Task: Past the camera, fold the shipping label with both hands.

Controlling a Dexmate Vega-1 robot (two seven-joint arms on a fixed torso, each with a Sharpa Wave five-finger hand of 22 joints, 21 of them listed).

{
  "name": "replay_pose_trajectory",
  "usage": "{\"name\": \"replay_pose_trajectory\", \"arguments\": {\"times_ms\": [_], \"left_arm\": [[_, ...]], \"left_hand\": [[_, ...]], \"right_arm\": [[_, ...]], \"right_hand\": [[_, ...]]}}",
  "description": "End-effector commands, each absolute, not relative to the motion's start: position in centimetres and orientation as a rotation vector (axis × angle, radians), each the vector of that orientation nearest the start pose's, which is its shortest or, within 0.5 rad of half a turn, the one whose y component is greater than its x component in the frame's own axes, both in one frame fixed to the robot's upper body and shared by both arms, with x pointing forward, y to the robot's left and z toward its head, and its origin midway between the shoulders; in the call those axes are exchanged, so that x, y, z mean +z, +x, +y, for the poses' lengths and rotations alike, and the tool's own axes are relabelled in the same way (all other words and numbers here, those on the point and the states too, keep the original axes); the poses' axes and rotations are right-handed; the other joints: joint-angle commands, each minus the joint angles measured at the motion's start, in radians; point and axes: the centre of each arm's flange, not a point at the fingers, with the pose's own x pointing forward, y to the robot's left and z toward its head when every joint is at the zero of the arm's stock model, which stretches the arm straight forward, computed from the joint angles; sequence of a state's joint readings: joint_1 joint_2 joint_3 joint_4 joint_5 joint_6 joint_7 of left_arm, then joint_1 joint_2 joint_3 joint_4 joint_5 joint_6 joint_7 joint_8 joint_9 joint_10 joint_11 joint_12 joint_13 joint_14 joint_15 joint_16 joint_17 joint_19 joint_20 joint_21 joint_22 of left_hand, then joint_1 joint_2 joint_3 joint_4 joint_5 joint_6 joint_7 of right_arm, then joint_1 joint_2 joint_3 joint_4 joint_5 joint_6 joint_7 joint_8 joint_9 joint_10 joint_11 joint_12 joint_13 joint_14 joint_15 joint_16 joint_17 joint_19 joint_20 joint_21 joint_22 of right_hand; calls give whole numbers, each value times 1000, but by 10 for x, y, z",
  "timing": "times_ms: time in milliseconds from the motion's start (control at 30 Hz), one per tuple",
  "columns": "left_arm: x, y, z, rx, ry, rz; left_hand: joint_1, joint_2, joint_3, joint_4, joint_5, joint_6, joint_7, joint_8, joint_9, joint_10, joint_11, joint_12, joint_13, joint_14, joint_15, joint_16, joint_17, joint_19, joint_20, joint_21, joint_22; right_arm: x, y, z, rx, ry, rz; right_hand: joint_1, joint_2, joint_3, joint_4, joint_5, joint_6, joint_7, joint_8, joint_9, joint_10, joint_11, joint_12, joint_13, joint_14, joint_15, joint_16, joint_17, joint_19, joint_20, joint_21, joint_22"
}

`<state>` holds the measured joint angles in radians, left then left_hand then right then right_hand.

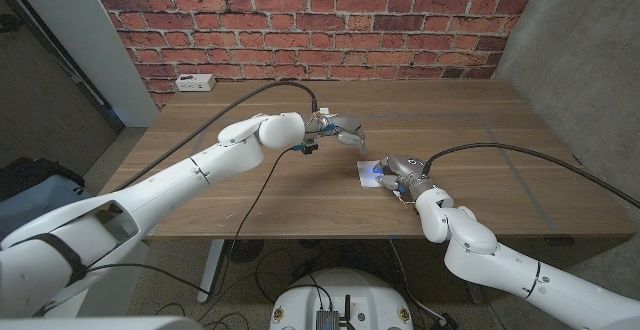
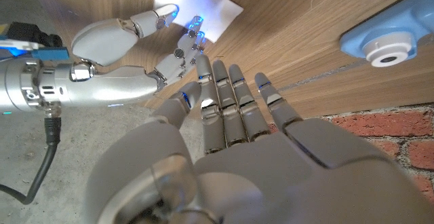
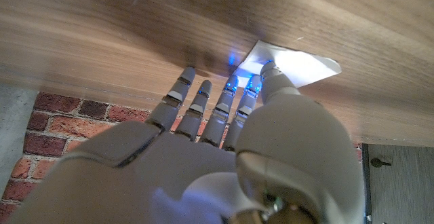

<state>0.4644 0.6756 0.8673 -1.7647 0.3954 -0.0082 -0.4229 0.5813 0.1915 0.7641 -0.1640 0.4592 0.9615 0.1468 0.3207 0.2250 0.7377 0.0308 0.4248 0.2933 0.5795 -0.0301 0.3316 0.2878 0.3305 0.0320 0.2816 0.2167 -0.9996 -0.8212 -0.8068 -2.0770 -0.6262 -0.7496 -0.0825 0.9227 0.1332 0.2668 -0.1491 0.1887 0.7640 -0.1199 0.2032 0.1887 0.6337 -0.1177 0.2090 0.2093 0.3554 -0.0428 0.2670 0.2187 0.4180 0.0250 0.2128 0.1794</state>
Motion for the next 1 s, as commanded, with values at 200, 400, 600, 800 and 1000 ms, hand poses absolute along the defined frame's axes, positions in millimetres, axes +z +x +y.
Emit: {"name": "replay_pose_trajectory", "arguments": {"times_ms": [200, 400, 600, 800, 1000], "left_arm": [[42, 572, 44, -664, 1738, -664], [39, 573, 41, -660, 1766, -644], [33, 578, 37, -689, 1783, -609], [27, 581, 31, -715, 1796, -594], [19, 584, 25, -743, 1804, -583]], "left_hand": [[24, -2, 7, 3, 15, 20, -2, 5, 11, 15, -2, 20, 19, 24, -5, 13, 15, 31, 14, 21, 2], [23, -9, 17, 3, 23, 17, -4, -1, 12, -3, 1, 19, 26, 15, -8, 0, 9, 28, 11, 24, 3], [23, -10, 16, 4, 25, 18, -1, -3, 14, -5, 4, 20, 29, 9, -5, -2, 11, 28, 7, 25, 3], [24, -9, 18, 5, 28, 17, 1, -6, 16, -12, 7, 20, 34, 1, -4, -7, 11, 29, 6, 27, 2], [24, -10, 19, 6, 30, 17, 3, -8, 18, -14, 8, 21, 37, -1, -5, -9, 12, 29, 3, 29, 1]], "right_arm": [[-114, 538, -179, -76, -1407, -337], [-113, 538, -179, -77, -1406, -338], [-113, 539, -180, -75, -1404, -337], [-114, 538, -180, -73, -1402, -336], [-115, 539, -181, -72, -1397, -334]], "right_hand": [[5, 1, -6, 1, -2, -7, -2, -3, 2, -6, -4, -2, 1, 6, -124, 10, 3, 2, -1, 1, 4], [5, 1, -7, 1, -2, -7, -1, -3, 2, -5, 1, -2, 1, 7, -123, 11, 3, 2, 0, 1, 4], [5, 0, -9, 1, -2, -7, -1, -3, 3, -4, 1, -1, 1, 8, -124, 11, 3, 2, -1, 1, 4], [5, 0, -10, 1, -2, -7, 0, -4, 3, -5, -1, -2, 1, 9, -121, 12, 3, 3, 0, 2, 4], [5, 0, -11, 2, -2, -8, 0, -4, 3, -4, -1, -2, 1, 9, -122, 12, 3, 2, 0, 1, 4]]}}
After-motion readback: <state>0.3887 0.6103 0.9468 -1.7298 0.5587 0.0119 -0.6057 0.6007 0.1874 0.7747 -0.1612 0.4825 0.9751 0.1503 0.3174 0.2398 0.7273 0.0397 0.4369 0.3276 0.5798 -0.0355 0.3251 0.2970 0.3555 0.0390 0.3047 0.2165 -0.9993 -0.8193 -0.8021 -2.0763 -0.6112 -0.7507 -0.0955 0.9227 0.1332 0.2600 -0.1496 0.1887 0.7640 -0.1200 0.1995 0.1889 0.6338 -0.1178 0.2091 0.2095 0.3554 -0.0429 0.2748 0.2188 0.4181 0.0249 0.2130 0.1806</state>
